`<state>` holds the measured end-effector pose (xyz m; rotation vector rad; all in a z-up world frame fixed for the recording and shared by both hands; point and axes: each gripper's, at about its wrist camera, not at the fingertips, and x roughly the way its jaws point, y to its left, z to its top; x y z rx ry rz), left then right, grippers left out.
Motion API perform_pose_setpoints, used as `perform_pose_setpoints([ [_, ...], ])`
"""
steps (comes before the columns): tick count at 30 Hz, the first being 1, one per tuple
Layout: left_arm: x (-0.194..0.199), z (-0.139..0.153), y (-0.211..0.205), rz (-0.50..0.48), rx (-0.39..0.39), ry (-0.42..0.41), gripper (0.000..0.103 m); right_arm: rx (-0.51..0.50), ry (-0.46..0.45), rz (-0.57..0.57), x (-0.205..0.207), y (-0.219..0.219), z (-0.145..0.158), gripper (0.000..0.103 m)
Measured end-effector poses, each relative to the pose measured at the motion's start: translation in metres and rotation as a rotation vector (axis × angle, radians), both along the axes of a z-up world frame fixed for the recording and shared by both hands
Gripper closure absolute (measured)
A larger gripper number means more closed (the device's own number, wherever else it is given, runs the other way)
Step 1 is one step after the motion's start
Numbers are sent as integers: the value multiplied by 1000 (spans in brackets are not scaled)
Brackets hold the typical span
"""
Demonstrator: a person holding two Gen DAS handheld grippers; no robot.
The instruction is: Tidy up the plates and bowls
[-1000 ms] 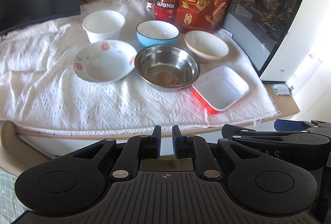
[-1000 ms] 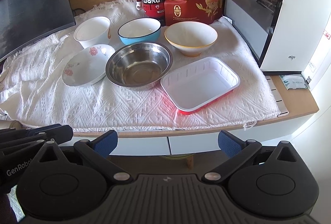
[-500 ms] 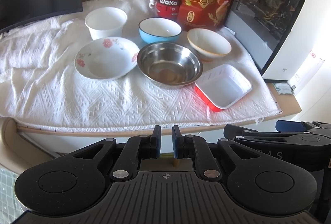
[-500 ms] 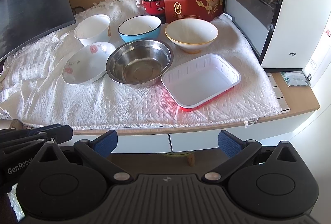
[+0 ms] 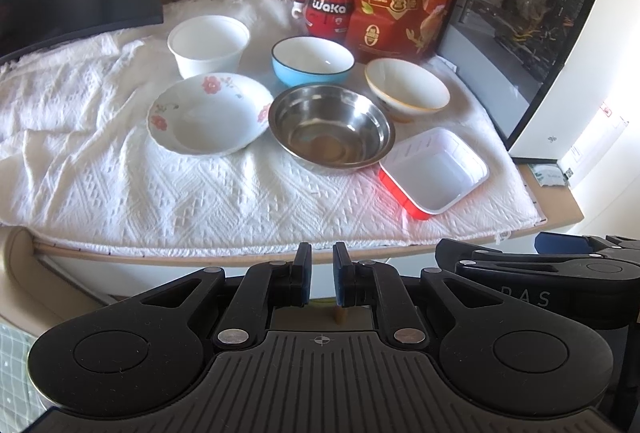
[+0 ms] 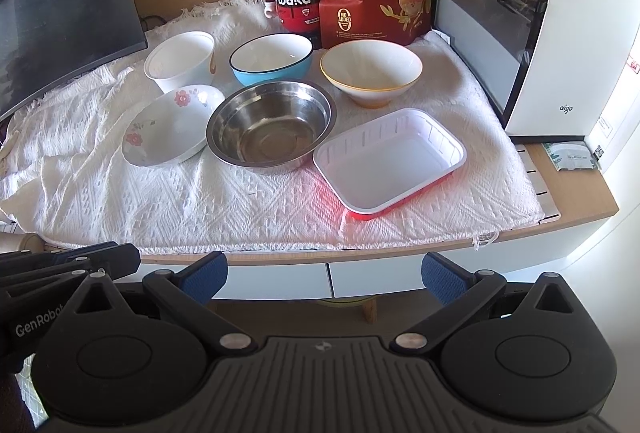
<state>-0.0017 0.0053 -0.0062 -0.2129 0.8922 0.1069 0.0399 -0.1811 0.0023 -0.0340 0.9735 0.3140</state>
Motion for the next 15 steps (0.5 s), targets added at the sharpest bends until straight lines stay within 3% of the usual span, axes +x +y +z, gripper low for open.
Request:
perform_pose_setpoints([
  [15, 1, 1, 12, -5, -22, -15, 90, -4, -18, -17, -1, 6, 3, 0],
])
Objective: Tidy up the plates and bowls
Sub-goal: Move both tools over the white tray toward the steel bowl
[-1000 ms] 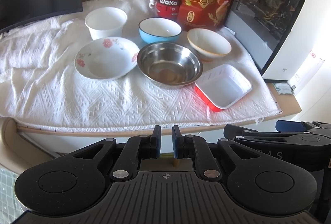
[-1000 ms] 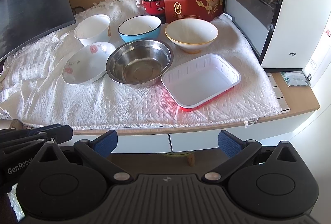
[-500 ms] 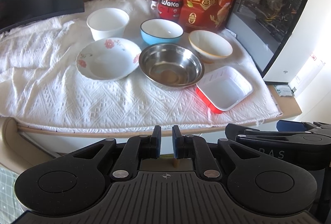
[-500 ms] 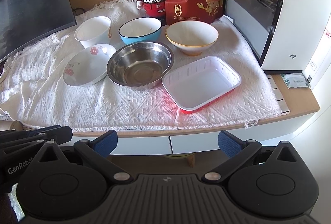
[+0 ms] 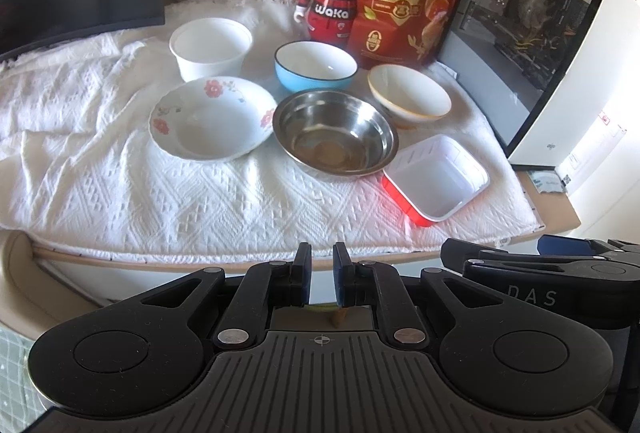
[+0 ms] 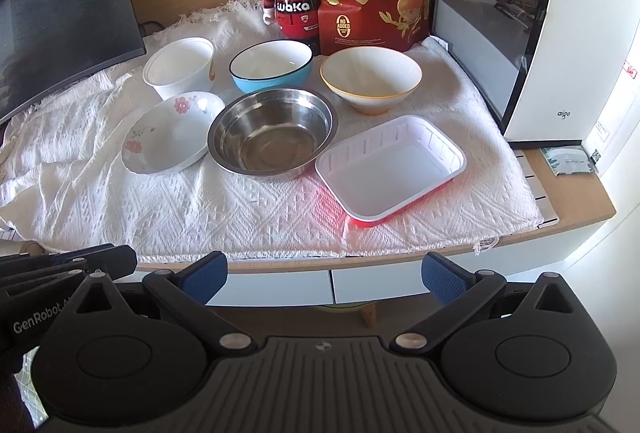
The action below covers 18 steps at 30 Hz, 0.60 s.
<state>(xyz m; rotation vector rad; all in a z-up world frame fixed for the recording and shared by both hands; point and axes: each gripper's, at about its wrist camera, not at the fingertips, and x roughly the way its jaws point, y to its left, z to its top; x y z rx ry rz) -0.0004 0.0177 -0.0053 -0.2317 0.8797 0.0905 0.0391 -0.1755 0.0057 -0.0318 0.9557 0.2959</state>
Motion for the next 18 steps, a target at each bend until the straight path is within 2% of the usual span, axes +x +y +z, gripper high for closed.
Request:
perform_pose_setpoints([
  [2, 2, -1, 4, -8, -14, -6, 90, 3, -4, -7, 0, 0, 1, 0],
  [4, 7, -4, 9, -26, -63, -11, 90, 16, -24, -19, 0, -3, 3, 0],
  [7, 21, -17, 20, -87, -252, 15, 91, 50, -78, -51, -1, -13, 6, 0],
  [8, 28, -22, 21, -120, -299, 21, 91, 50, -94, -69, 0, -18, 5, 0],
  [9, 34, -24, 18, -148, -311, 18, 91, 34, -104, -93, 1, -22, 4, 0],
  [11, 49, -27, 5, -187, -240, 5, 91, -5, -129, -139, 8, -33, -2, 0],
  [14, 79, -27, -16, -319, -159, -71, 91, -57, -133, -183, 27, -50, -13, 0],
  [16, 109, -27, -29, -397, -123, -103, 91, -50, -117, -188, 44, -62, -22, 0],
  [18, 148, -31, -45, -452, -74, -83, 90, -36, -100, -199, 64, -71, -34, 0],
])
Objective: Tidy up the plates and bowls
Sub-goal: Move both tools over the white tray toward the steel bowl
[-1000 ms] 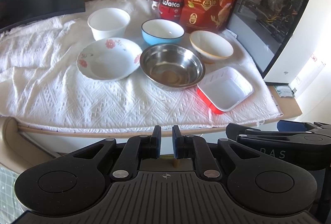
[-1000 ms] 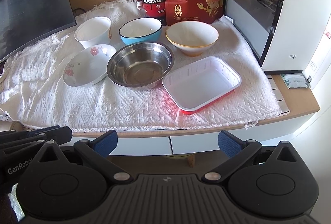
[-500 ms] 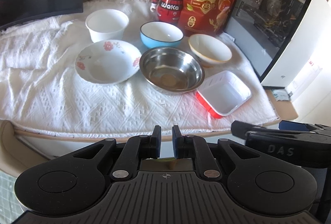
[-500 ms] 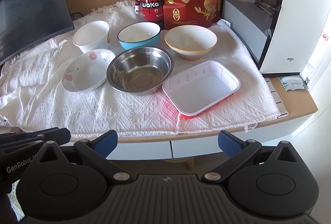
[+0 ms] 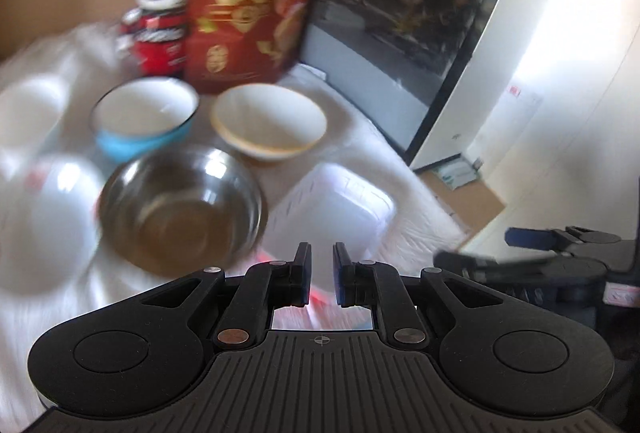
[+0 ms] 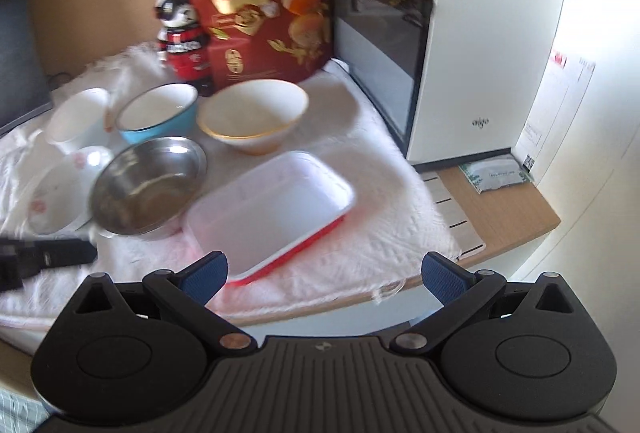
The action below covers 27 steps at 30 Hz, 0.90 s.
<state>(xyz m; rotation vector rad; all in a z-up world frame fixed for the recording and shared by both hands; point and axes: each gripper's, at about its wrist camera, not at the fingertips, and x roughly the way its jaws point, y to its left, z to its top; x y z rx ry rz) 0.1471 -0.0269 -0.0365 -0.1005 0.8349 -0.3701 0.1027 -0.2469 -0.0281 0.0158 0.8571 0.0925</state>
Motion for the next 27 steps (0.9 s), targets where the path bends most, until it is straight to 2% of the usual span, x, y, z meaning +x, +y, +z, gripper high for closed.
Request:
perform_pose_setpoints([
  [4, 78, -22, -28, -122, 112, 121, 90, 39, 102, 6, 44, -17, -32, 0],
  [6, 104, -32, -39, -155, 197, 160, 90, 85, 144, 51, 62, -22, -47, 0],
  [8, 123, -40, -45, -175, 239, 182, 90, 126, 177, 72, 77, -24, -60, 1],
  [12, 150, -53, -53, -211, 249, 228, 89, 248, 249, 89, 103, -25, -75, 6],
  [14, 159, -62, -56, -217, 268, 270, 89, 262, 263, 98, 110, -21, -82, 7],
  [16, 164, -69, -59, -221, 291, 303, 88, 279, 285, 104, 115, -18, -88, 16],
  [18, 168, -75, -59, -222, 305, 314, 88, 319, 311, 115, 120, -17, -92, 35],
  [20, 172, -80, -59, -219, 314, 319, 86, 333, 305, 133, 122, -14, -92, 47],
  [22, 175, -84, -59, -226, 316, 329, 87, 328, 287, 137, 124, -14, -92, 51],
  [23, 176, -86, -59, -226, 305, 342, 88, 336, 285, 131, 125, -14, -93, 55],
  [24, 177, -87, -59, -223, 281, 362, 81, 353, 288, 127, 127, -15, -94, 59],
  [27, 180, -86, -57, -203, 196, 401, 79, 413, 316, 75, 130, -25, -91, 58],
])
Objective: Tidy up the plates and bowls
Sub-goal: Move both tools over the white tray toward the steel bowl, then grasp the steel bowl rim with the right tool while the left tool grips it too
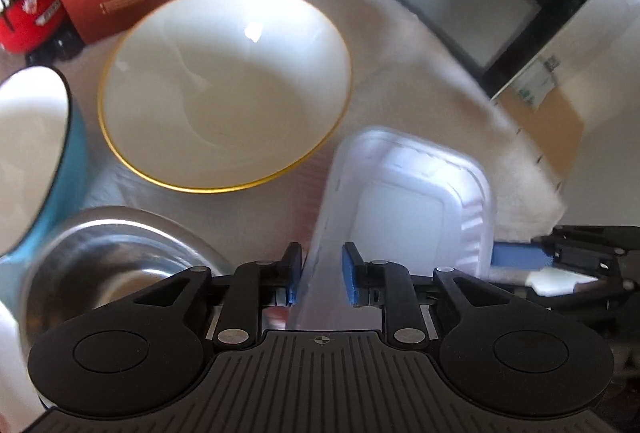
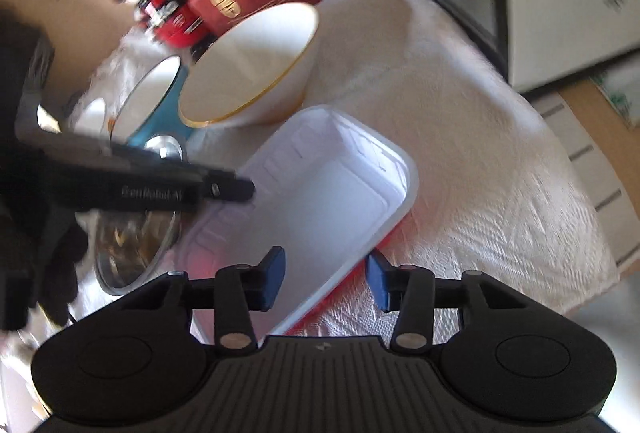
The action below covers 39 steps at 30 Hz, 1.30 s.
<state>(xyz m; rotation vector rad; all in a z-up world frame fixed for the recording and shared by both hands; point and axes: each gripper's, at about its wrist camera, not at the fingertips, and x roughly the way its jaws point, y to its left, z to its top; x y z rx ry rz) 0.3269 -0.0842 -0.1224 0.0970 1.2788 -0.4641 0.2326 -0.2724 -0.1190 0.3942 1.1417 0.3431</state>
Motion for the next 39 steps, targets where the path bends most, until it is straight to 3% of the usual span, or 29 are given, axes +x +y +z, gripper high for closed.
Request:
perform_pose_setpoints([
  [4, 4, -2, -4, 62, -155, 40, 80, -15, -37, -80, 15, -28, 12, 58],
  [11, -2, -13, -6, 160, -296, 26, 79, -121, -79, -138, 50, -50, 11, 57],
  [14, -17, -1, 5, 165, -309, 4, 79, -188, -114, -125, 48, -47, 13, 55],
  [20, -44, 39, 27, 142, -291, -74, 79, -297, -194, -92, 29, -34, 24, 43],
  [24, -56, 55, 53, 185, -349, -111, 79, -299, -250, -98, 20, -20, 41, 28],
  [27, -73, 68, 93, 266, -398, -170, 79, -242, -306, -86, 14, -7, 56, 17],
  [29, -88, 76, 131, 378, -390, -236, 80, -180, -337, -53, 14, 6, 63, 11],
  [32, -97, 77, 179, 530, -282, -322, 80, -144, -321, 19, 14, 32, 62, 9],
  [35, -93, 61, 208, 649, -231, -281, 80, -145, -287, 77, 16, 64, 52, 9],
  [39, -81, 34, 216, 691, -207, -233, 80, -116, -206, 146, 24, 105, 31, 9],
])
